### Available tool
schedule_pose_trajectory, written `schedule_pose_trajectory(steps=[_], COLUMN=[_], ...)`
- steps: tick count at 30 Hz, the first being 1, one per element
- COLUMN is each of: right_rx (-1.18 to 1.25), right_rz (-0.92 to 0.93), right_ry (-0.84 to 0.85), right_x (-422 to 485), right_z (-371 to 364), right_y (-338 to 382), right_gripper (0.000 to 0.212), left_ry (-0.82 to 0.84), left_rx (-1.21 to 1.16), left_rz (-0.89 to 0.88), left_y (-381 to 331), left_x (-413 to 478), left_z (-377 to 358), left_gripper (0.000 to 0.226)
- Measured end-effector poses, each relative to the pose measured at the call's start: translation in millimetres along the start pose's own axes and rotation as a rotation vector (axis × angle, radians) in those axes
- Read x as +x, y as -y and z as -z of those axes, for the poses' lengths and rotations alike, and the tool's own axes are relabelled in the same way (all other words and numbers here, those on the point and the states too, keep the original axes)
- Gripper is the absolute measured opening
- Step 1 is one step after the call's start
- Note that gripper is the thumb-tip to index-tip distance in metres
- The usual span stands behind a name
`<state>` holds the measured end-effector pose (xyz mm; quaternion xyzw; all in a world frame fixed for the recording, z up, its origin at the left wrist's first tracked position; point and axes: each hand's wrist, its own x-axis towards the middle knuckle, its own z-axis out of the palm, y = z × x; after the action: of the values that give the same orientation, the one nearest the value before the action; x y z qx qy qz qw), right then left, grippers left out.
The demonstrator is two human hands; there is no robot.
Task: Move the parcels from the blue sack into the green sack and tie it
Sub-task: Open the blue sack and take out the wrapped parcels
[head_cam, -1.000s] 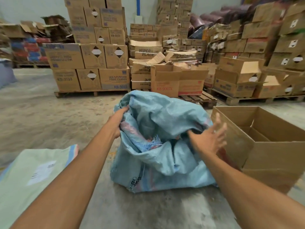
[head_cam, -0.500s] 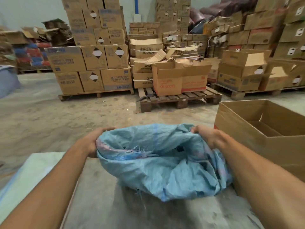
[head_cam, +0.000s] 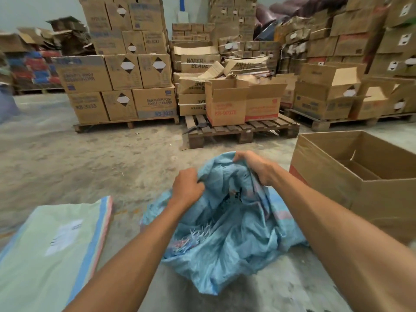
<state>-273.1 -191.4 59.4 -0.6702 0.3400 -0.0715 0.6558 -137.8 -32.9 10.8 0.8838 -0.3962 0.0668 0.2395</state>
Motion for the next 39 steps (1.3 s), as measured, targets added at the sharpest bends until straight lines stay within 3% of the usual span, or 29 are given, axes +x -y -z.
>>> schedule_pose_trajectory(steps=[2, 4, 6, 7, 9, 10, 12, 14, 15, 16, 18, 19, 23, 24, 26, 28, 29, 31, 33, 35, 37, 39], right_rx=[-0.201, -0.784, -1.31, -1.365, -1.153, -0.912, -0.369, -0.013, 0.053, 0.084, 0.104, 0.126, 0.12, 0.041, -0.353, -0.865, -0.925, -0.749, -0.571, -0.463, -0.488, -0.436], right_rz=[0.176, 0.285, 0.361, 0.363, 0.322, 0.271, 0.162, -0.012, -0.074, -0.125, -0.206, -0.23, -0.219, -0.196, -0.139, -0.168, -0.191, -0.308, -0.344, -0.391, -0.503, -0.588], right_ry=[-0.1, -0.284, -0.579, -0.7, -0.808, -0.766, -0.483, -0.246, -0.184, -0.125, -0.083, -0.06, -0.095, -0.14, -0.342, -0.664, -0.787, -0.816, -0.714, -0.536, -0.489, -0.519], right_x=[-2, -11, -18, -21, -11, -6, 10, 13, 9, 4, 3, 2, 10, 15, 17, 2, -4, -15, -9, -6, 10, 17], right_z=[3, 4, 1, 1, 2, 7, 28, 47, 52, 58, 67, 64, 52, 51, 50, 44, 40, 27, 12, -9, -29, -52], right_y=[-7, -25, -60, -72, -83, -79, -65, -52, -47, -48, -56, -59, -60, -64, -70, -75, -78, -87, -100, -103, -112, -122], right_gripper=[0.089, 0.124, 0.114, 0.098, 0.056, 0.039, 0.021, 0.013, 0.011, 0.008, 0.02, 0.02, 0.023, 0.024, 0.041, 0.066, 0.068, 0.056, 0.045, 0.053, 0.074, 0.096], left_ry=[-0.021, -0.044, 0.049, 0.141, 0.339, 0.411, 0.508, 0.617, 0.676, 0.74, 0.836, 0.846, 0.743, 0.733, 0.678, 0.5, 0.353, 0.025, -0.081, 0.027, 0.206, 0.357], left_rx=[-0.187, -0.418, -0.713, -0.83, -0.919, -0.91, -0.876, -0.799, -0.792, -0.798, -0.786, -0.778, -0.7, -0.583, -0.266, -0.183, -0.172, -0.043, -0.047, -0.496, -0.819, -0.833], left_rz=[0.21, 0.394, 0.554, 0.588, 0.557, 0.513, 0.468, 0.47, 0.497, 0.515, 0.559, 0.562, 0.417, 0.327, 0.19, 0.117, 0.125, 0.272, 0.65, 0.946, 1.062, 1.055], left_y=[-3, -4, 2, 1, 5, 9, 28, 47, 62, 78, 94, 96, 92, 96, 104, 103, 98, 81, 94, 108, 101, 88], left_x=[3, 16, 35, 42, 46, 44, 39, 33, 34, 36, 37, 35, 25, 24, 23, 23, 22, 14, 12, 5, -18, -36], left_z=[-4, -1, 7, 12, 30, 40, 54, 65, 65, 60, 52, 50, 43, 39, 33, 22, 17, 10, -15, -40, -45, -50], left_gripper=[0.019, 0.027, 0.032, 0.033, 0.029, 0.033, 0.027, 0.006, 0.015, 0.039, 0.08, 0.086, 0.064, 0.066, 0.087, 0.091, 0.089, 0.092, 0.122, 0.13, 0.095, 0.066])
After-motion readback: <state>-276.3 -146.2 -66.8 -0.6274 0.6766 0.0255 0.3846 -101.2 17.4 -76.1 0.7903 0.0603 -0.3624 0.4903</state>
